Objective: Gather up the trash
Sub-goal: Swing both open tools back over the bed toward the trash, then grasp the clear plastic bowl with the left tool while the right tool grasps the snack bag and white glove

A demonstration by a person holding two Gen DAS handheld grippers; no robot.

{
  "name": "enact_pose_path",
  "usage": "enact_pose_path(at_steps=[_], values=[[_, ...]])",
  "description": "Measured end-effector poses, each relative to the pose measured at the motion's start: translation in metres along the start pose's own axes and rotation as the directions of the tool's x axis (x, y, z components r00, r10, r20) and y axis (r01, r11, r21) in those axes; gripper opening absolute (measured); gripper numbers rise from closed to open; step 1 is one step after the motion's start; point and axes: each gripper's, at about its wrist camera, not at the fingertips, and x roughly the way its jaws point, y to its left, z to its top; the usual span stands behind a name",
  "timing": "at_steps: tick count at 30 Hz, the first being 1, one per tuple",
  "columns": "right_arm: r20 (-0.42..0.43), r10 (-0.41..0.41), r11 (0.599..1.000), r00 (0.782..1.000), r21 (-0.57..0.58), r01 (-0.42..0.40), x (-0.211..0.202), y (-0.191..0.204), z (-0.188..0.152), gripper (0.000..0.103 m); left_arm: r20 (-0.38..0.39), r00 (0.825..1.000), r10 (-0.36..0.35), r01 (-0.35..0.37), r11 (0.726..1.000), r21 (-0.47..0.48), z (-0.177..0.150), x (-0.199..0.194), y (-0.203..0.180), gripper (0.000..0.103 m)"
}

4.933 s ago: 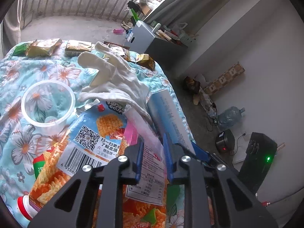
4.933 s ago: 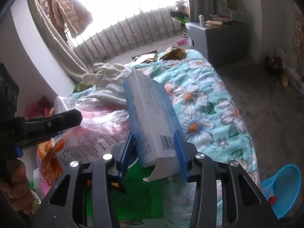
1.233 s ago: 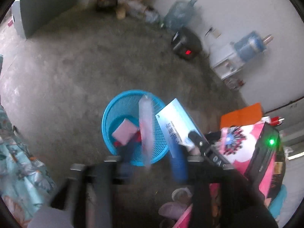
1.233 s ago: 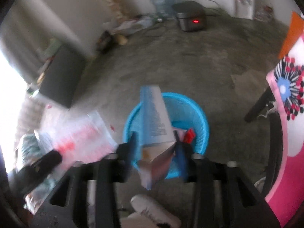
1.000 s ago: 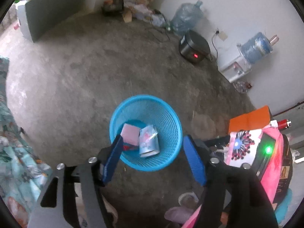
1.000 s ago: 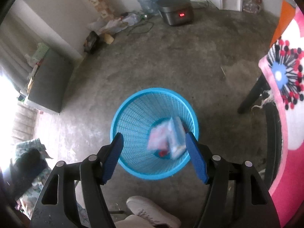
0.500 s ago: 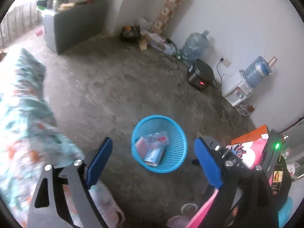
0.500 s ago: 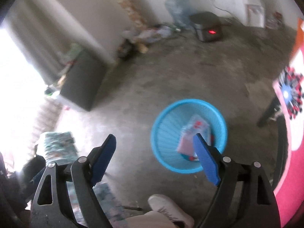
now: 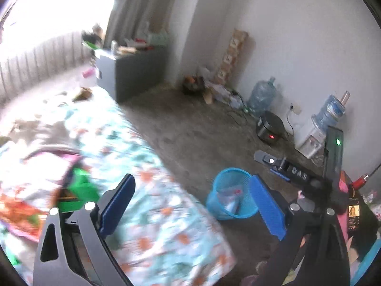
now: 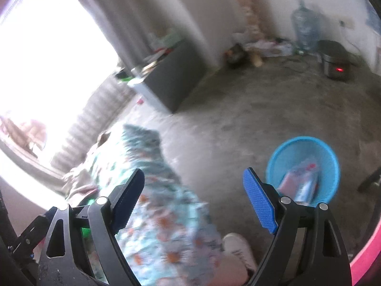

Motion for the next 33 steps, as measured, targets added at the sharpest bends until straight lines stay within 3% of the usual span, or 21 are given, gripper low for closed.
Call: enact_pose_path(at_steps=[4,9,13,16,20,27,29,33], values=[[-0.030,0.081,0.993,0.996,-0.085,-0.083,0.007,0.047,0.002,0.081,0.073,0.994,0.082,-0.082,0.997,-0.005,-0.008,-0.048,0.038,0.096],[-0.116,0.174,0.959,0.978,-0.205,-0.195,0.023,0.113,-0.001,0.081,0.144,0.973,0.181,-0.165,0.980,-0.112,-0.019,-0.100,0.101,0.097],[-0.198,0.226,0.925,0.954,-0.262,-0.274,0.044,0.159,-0.002,0.081,0.168,0.939,0.299,-0.253,0.935,-0.250,-0.026,-0.133,0.168,0.097],[-0.270,0.268,0.901,0.925,-0.268,-0.340,0.063,0.190,-0.005,0.081,0.151,0.925,0.348,-0.282,0.897,-0.340,-0.030,-0.143,0.211,0.097],[-0.360,0.305,0.886,0.881,-0.233,-0.402,0.099,0.218,-0.006,0.081,0.130,0.910,0.395,-0.314,0.858,-0.406,-0.032,-0.141,0.258,0.097],[-0.516,0.309,0.892,0.799,-0.134,-0.432,0.165,0.251,-0.015,0.081,0.026,0.927,0.375,-0.327,0.837,-0.438,-0.031,-0.100,0.312,0.097],[-0.535,0.297,0.891,0.791,-0.144,-0.432,0.178,0.262,-0.017,0.081,-0.002,0.928,0.373,-0.337,0.835,-0.435,-0.030,-0.087,0.323,0.096],[-0.564,0.245,0.887,0.788,-0.197,-0.417,0.199,0.287,-0.026,0.076,-0.036,0.931,0.364,-0.346,0.843,-0.412,-0.026,-0.064,0.335,0.085]])
